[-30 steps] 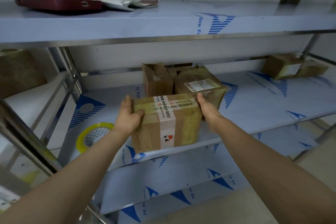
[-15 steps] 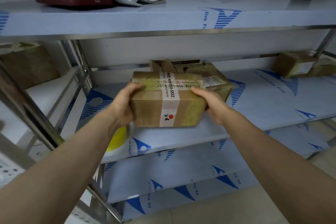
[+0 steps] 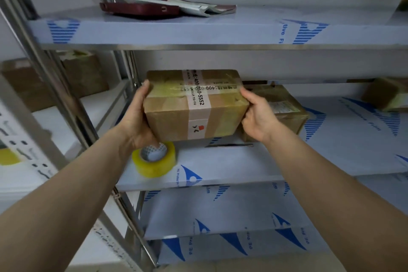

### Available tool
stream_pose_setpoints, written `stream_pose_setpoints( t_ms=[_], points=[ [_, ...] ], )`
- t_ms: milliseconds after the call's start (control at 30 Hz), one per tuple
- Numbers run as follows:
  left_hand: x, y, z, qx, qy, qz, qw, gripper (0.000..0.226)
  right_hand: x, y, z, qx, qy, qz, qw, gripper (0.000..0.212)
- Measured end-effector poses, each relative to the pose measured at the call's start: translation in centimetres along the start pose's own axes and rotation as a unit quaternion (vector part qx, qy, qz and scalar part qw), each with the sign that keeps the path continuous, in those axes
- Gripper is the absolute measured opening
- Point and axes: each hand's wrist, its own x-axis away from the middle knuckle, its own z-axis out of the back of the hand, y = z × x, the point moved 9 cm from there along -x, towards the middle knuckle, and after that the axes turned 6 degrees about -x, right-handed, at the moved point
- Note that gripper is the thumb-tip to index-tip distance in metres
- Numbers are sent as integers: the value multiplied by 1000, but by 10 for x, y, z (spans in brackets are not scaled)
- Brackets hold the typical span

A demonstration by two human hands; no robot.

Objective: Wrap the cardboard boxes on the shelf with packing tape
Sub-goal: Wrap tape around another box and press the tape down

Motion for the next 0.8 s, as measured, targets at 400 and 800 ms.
stream_pose_setpoints(
  t_ms=[400,800],
  points=[
    [42,20,68,42,169,41,984,44,-38,98,-27,344,44,2,938,40],
    [39,4,67,62,171,56,982,46,-5,208,-127,825,-300,205,433,47]
  ],
)
